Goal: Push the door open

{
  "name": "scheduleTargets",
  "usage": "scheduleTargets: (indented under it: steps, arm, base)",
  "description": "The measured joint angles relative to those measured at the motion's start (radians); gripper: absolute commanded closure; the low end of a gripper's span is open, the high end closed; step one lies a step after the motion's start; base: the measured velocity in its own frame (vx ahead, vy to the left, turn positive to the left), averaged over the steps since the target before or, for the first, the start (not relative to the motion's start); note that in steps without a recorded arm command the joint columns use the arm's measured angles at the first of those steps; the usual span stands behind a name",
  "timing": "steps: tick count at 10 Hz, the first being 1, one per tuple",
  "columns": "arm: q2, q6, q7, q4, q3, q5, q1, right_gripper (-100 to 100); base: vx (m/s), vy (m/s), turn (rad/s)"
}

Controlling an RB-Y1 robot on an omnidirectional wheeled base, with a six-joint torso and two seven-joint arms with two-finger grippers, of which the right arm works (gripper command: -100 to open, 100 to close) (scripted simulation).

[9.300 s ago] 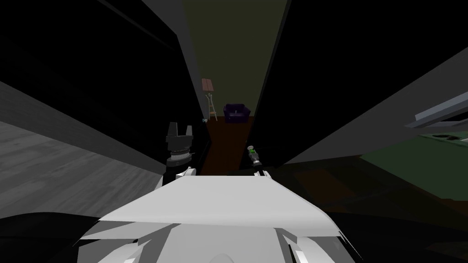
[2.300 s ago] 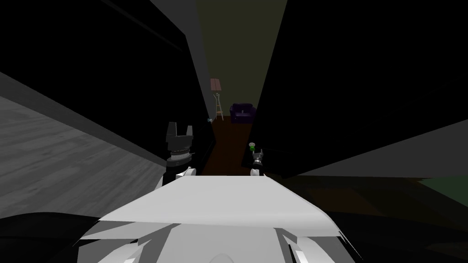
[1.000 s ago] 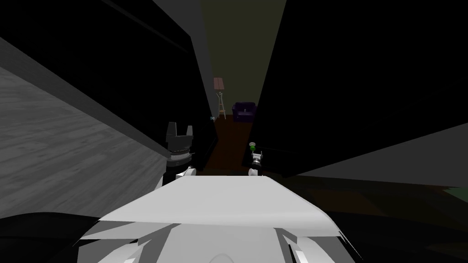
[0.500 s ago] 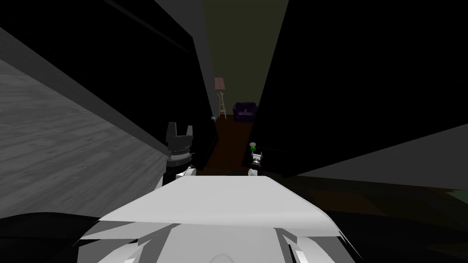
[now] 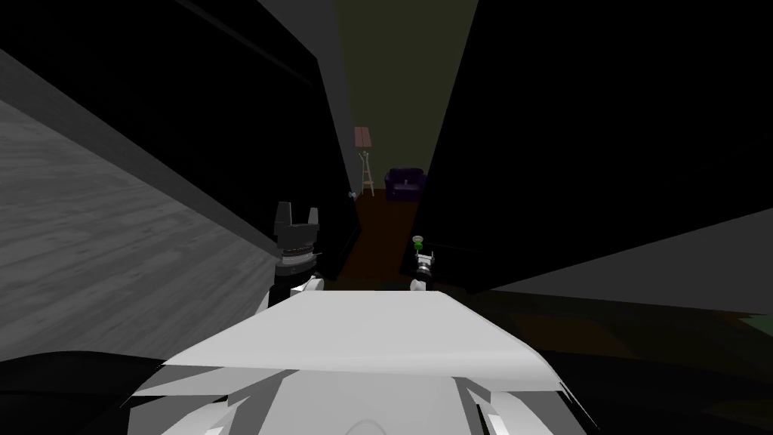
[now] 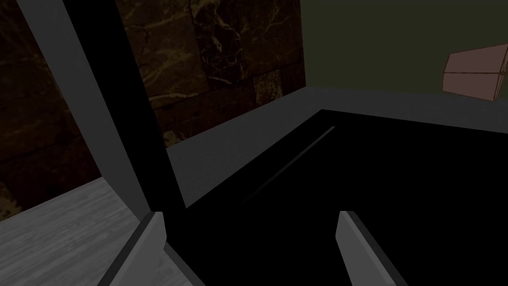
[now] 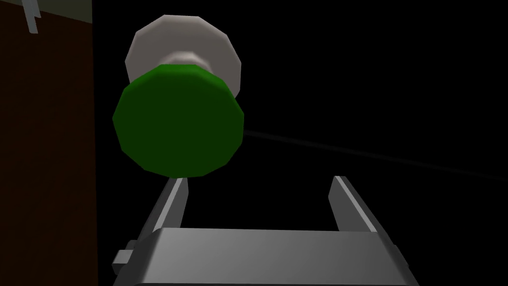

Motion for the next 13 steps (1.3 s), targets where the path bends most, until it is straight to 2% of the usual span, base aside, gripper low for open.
scheduleTargets:
  steps: [1, 2, 3, 4, 5, 6, 8, 9, 10, 11, 13]
  arm:
    - [0.005, -0.006, -0.011, 0.019, 0.0, -0.006, -0.014, -100]
    - [0.004, -0.029, -0.028, 0.078, 0.002, -0.007, -0.049, -100]
    - [0.003, -0.02, -0.027, 0.046, 0.002, -0.008, -0.029, -100]
    - [-0.001, -0.028, -0.051, 0.082, 0.004, -0.017, -0.052, -100]
    - [0.002, -0.02, -0.061, 0.048, 0.007, -0.022, -0.03, -100]
    - [0.006, -0.023, -0.077, 0.063, 0.009, -0.031, -0.042, -100]
    - [0.001, -0.048, -0.116, 0.125, 0.017, -0.035, -0.072, -100]
    - [0.015, -0.04, -0.108, 0.096, 0.024, -0.031, -0.058, -100]
    - [0.02, -0.034, -0.101, 0.079, 0.027, -0.03, -0.061, -100]
    - [0.024, -0.031, -0.097, 0.047, 0.029, -0.028, -0.051, -100]
    - [0.032, -0.032, -0.143, 0.034, 0.038, -0.053, -0.051, -100]
  base:
    - [-0.02, -0.001, -0.002]
    - [-0.003, 0.008, -0.006]
    - [-0.017, 0.001, 0.026]
    - [-0.026, -0.003, 0.035]
    - [-0.035, -0.002, 0.028]
    - [-0.025, 0.0, 0.026]
    - [-0.001, 0.017, 0.049]
    - [0.002, 0.037, 0.041]
    - [-0.005, 0.029, -0.001]
    - [-0.04, 0.02, 0.056]
    - [-0.054, -0.01, 0.046]
